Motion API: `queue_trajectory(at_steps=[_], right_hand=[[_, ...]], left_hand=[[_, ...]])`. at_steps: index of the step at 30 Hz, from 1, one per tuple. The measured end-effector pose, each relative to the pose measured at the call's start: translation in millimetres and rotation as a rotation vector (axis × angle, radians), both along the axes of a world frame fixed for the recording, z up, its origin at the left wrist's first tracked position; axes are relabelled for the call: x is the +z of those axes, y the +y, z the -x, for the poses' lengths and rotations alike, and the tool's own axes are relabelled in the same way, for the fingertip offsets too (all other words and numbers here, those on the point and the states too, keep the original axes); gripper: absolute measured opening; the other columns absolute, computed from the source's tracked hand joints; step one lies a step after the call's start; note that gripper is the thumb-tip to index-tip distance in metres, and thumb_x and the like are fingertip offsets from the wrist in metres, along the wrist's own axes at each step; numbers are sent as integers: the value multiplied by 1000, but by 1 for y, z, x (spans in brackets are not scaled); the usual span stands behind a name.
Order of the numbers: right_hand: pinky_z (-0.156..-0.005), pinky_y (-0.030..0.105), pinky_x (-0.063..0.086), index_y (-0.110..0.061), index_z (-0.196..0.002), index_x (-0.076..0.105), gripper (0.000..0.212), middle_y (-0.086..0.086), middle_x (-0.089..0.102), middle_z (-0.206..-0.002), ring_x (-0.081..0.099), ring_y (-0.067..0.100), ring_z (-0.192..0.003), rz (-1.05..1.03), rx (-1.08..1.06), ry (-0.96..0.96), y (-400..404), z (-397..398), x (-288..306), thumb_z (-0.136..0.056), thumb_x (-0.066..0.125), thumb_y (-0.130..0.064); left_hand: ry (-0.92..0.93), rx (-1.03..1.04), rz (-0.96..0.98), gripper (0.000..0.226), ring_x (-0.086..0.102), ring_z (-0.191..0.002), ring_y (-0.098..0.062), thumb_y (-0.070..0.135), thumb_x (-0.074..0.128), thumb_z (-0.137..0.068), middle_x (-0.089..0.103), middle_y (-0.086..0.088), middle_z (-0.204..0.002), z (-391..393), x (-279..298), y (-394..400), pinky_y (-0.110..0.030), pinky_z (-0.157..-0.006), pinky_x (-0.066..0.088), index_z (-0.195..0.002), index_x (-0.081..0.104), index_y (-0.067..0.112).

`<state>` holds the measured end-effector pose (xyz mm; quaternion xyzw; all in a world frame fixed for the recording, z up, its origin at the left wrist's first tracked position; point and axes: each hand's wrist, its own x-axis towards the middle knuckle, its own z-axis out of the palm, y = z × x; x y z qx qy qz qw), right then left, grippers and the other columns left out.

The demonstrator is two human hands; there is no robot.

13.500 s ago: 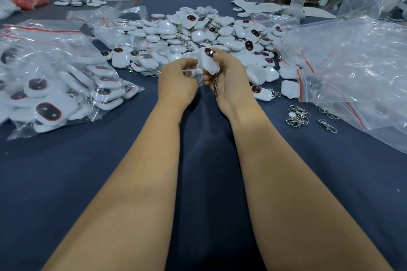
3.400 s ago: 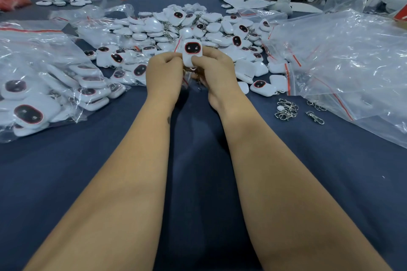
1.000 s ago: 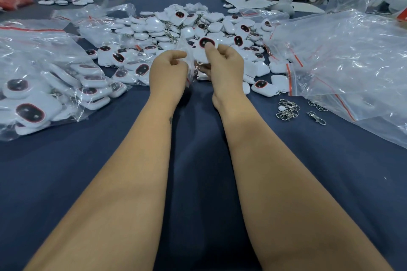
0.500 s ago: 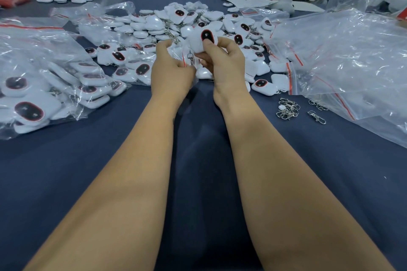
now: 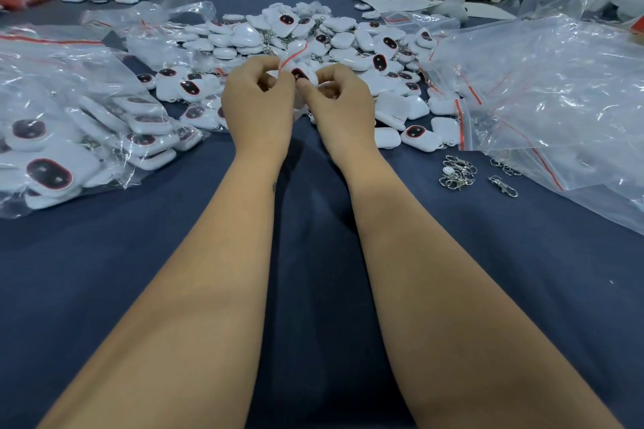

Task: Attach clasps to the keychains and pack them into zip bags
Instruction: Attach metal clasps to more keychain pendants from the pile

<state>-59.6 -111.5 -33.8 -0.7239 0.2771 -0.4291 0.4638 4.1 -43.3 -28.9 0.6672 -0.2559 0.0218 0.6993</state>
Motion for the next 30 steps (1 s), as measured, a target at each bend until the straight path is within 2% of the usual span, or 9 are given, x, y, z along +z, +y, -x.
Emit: queue_trajectory(at_steps=[5,10,12,16,20,23,25,27,30], right_hand=[[-93,30,51,-20,-116,71,25,-8,72,-109,63,6,-101,43,60,-14,3,-1,-1,-99,53,-24],[-65,32,43,-28,-118,59,36,-14,53,-69,52,8,-68,24,-95,4,-1,1,-3,-92,41,-11],[-70,34,44,-23,-117,59,39,-10,58,-83,54,14,-80,64,-141,120,-4,3,-2,-88,39,-6],[-99,37,39,-18,-120,61,39,6,59,-120,49,27,-115,316,-167,529,-6,3,-2,-85,48,-9],[-96,35,33,-21,-122,60,39,6,58,-123,49,29,-117,530,-148,771,-5,2,-5,-86,48,-13],[-87,35,31,-16,-115,57,32,7,60,-116,50,30,-111,537,-159,769,-5,3,-5,-85,47,-9],[-86,35,30,-15,-114,56,28,7,62,-113,52,31,-109,521,-174,747,-4,2,-5,-89,46,-10],[-88,35,31,-14,-118,57,30,6,65,-113,55,30,-109,467,-189,691,-4,1,-4,-93,43,-12],[-94,35,33,-12,-125,56,31,7,66,-119,56,30,-113,308,-197,519,-4,1,-2,-98,41,-17]], left_hand=[[24,-18,9,16,57,-69,-6,18,58,-87,64,9,-73,-1,-2,-2,-21,-71,49,-96,72,18],[236,53,134,21,43,-56,-13,16,56,-90,49,3,-58,-11,-3,-3,-23,-55,38,-70,61,14],[304,93,212,24,39,-48,-12,11,55,-90,46,3,-52,-14,-2,-2,-20,-48,34,-66,55,13],[333,81,267,12,47,-49,-11,10,53,-91,53,3,-59,-14,0,-2,-20,-47,37,-82,61,9],[388,-117,229,19,53,-60,-17,2,48,-91,57,-2,-66,-12,-2,-4,-26,-53,44,-81,60,13],[358,-176,68,22,57,-67,-21,0,50,-85,60,-6,-76,-9,-5,-7,-40,-67,55,-94,55,19],[286,-153,-32,39,58,-67,-20,-2,50,-79,59,-8,-80,-6,-8,-6,-45,-70,57,-104,46,28],[212,-160,-54,44,55,-65,-20,-4,45,-75,55,-11,-77,-4,-10,-5,-47,-67,57,-97,43,34],[135,-115,-171,36,59,-67,-21,-2,39,-76,64,-9,-81,-7,-12,-5,-42,-68,55,-84,57,28]])
